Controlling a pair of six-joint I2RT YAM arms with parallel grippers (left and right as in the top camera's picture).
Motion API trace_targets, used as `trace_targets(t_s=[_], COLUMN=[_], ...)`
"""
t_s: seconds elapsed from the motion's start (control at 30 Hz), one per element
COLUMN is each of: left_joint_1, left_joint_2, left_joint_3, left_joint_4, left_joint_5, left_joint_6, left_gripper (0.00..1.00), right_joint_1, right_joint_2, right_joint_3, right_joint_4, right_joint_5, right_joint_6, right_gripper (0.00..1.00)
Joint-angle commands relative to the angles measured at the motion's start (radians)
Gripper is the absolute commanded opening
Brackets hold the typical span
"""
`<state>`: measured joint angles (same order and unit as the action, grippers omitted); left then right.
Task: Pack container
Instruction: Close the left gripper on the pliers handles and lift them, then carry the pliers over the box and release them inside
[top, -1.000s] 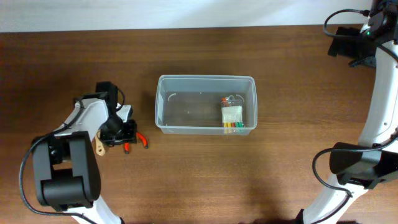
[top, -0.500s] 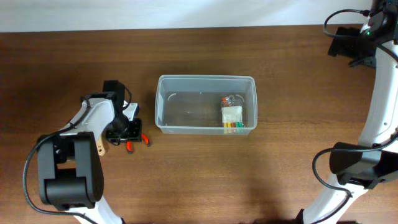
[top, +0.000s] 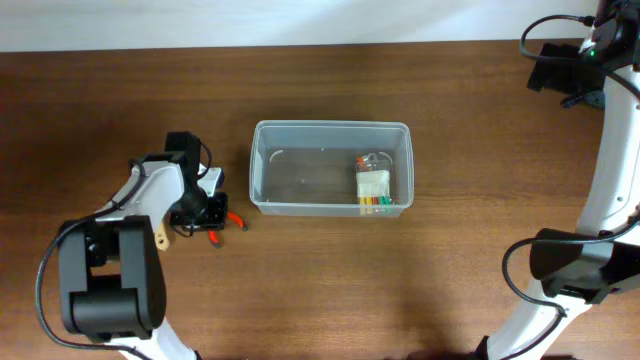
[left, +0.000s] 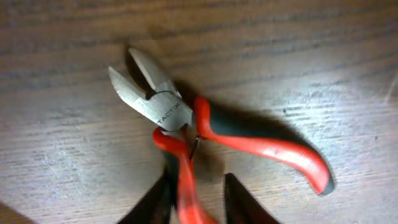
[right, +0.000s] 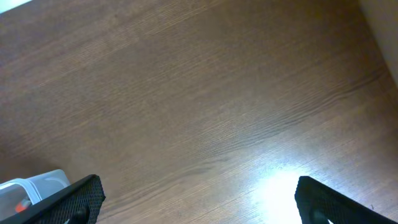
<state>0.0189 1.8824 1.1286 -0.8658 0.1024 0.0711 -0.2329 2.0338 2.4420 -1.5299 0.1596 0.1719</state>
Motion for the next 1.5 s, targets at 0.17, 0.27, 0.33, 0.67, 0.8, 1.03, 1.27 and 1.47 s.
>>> trace_targets(t_s=[0.17, 0.27, 0.33, 0.67, 0.8, 1.03, 1.27, 1.47], left_joint_1=[-0.007, -0.007, -0.007, -0.007, -0.007, -0.007, -0.013, -0.037], left_joint_2=[0.034, 0.034, 0.034, 0.033, 0.033, 0.033, 0.033, 0.032], left_joint_3=[-0.064, -0.064, -0.063, 0.045, 0.141, 0.328, 0.495, 0.649], left_joint_4=[0.002, 0.003, 0.003, -0.035, -0.079, -0.190, -0.304, -0.389], left_joint_5=[0.033, 0.033, 0.032, 0.028, 0.028, 0.005, -0.001, -0.001], left_joint_6=[0.001, 0.001, 0.002, 0.001, 0.002, 0.002, 0.002, 0.002], left_gripper=[0.02, 0.02, 0.02, 0.02, 0.02, 0.02, 0.02, 0.02], right_joint_1=[0.003, 0.003, 0.003, 0.003, 0.003, 0.003, 0.003, 0.003], right_joint_2=[-0.017, -0.017, -0.017, -0.017, -0.017, -0.017, -0.017, -0.017], right_joint_3=[0.004, 0.004, 0.004, 0.004, 0.004, 0.004, 0.004, 0.004], right_joint_4=[0.000, 0.000, 0.000, 0.000, 0.000, 0.000, 0.000, 0.000], right_joint_5=[0.002, 0.002, 0.002, 0.002, 0.002, 0.002, 0.002, 0.002], right_joint_6=[-0.010, -0.010, -0.010, -0.010, -0.010, -0.010, -0.010, -0.010], right_gripper=[0.98, 0.99, 0.99, 0.99, 0.99, 0.99, 0.99, 0.99])
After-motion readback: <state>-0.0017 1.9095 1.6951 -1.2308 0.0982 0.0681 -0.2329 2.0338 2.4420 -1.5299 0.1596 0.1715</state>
